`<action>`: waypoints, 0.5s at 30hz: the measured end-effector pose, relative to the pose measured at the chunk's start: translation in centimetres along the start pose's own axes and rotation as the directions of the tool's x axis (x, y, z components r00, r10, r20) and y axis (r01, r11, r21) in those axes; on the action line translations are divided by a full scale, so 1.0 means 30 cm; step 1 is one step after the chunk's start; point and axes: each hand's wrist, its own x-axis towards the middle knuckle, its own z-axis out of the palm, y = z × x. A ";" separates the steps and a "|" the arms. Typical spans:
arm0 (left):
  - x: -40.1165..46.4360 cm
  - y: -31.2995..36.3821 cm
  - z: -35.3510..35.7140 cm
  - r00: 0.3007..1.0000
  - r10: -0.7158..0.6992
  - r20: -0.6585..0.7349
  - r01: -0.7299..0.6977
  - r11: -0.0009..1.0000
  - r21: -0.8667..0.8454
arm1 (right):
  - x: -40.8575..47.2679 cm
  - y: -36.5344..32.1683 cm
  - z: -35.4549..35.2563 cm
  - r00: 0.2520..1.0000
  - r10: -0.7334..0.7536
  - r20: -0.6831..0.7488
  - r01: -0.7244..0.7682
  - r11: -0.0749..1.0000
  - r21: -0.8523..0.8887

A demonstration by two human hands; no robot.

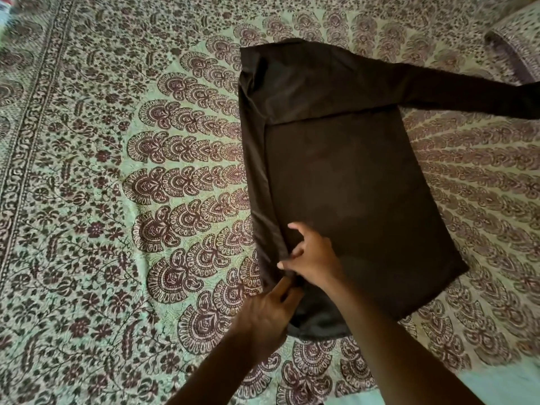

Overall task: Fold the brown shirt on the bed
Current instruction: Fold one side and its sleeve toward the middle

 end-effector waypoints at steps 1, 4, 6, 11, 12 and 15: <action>-0.006 0.000 0.006 1.000 0.006 -0.026 -0.006 1.000 0.001 | -0.015 0.009 0.002 1.000 0.000 0.010 0.000 1.000 0.011; -0.027 0.013 0.011 0.997 -0.054 -0.051 0.053 0.998 -0.036 | -0.042 0.054 0.009 0.995 0.075 -0.070 -0.062 0.983 0.171; -0.035 0.023 0.011 0.995 -0.084 -0.053 0.083 0.996 -0.028 | -0.063 0.074 0.012 0.990 0.111 -0.091 -0.083 0.959 0.272; -0.047 0.023 0.027 1.000 0.015 0.023 -0.014 0.999 -0.030 | -0.124 0.104 0.031 0.998 0.061 -0.011 -0.058 0.977 0.207; -0.055 0.016 0.030 0.998 0.054 0.022 -0.053 0.998 -0.040 | -0.131 0.111 0.029 0.998 0.067 -0.006 -0.065 0.977 0.204; -0.075 -0.003 0.029 0.979 0.075 -0.191 -0.087 0.995 -0.054 | -0.144 0.126 0.018 0.999 0.047 0.010 -0.048 0.985 0.167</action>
